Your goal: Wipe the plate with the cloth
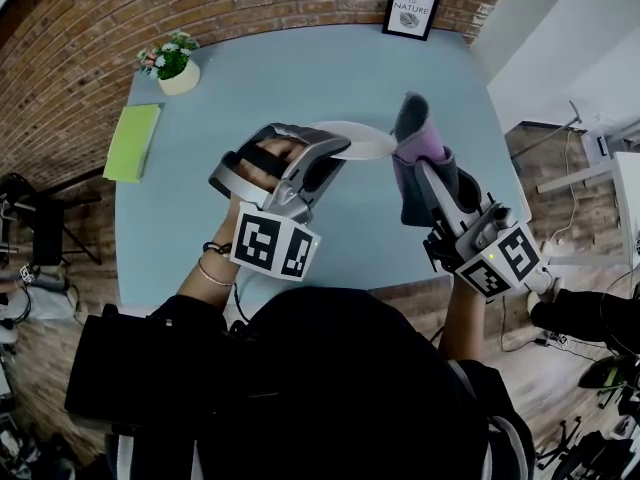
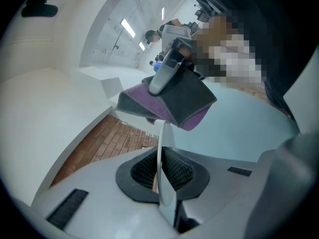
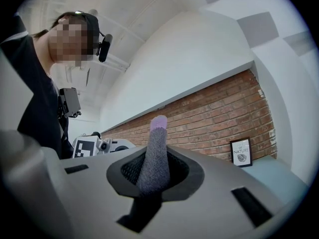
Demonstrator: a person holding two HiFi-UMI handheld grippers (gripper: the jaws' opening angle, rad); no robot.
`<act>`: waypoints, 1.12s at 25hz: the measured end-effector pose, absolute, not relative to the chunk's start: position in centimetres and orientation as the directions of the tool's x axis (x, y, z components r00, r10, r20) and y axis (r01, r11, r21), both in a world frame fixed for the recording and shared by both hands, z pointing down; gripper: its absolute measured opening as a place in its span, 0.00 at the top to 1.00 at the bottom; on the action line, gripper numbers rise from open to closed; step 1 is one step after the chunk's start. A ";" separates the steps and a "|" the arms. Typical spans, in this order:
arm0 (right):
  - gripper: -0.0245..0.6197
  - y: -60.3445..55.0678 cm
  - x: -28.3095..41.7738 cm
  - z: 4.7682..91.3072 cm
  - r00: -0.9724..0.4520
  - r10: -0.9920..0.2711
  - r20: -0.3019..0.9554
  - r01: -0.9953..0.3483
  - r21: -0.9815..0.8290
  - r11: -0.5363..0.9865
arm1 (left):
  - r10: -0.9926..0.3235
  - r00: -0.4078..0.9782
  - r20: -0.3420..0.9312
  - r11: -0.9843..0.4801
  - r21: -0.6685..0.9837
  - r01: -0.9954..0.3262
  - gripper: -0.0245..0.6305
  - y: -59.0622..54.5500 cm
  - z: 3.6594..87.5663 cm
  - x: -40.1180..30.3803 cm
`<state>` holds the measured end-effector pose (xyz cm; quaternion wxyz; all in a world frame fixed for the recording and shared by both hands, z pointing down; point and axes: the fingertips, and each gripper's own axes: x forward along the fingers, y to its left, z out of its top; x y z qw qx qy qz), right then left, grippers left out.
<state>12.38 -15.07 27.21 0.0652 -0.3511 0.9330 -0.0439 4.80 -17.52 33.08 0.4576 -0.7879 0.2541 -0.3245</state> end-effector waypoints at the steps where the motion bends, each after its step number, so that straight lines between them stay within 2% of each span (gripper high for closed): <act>1: 0.90 -15.1 12.5 27.2 -0.743 -0.663 -0.092 -0.651 -0.130 0.748 | -0.700 0.658 0.278 -0.457 -0.882 -0.115 0.93 -17.7 33.0 4.6; 13: 0.90 -15.4 13.0 27.6 -0.720 -0.686 -0.103 -0.673 -0.138 0.727 | -0.716 0.651 0.252 -0.536 -0.796 -0.281 0.93 -18.9 32.5 3.4; 28: 0.90 -15.4 13.3 28.1 -0.703 -0.704 -0.105 -0.688 -0.153 0.710 | -0.692 0.692 0.203 -0.646 -0.601 -0.471 0.93 -18.9 31.6 3.7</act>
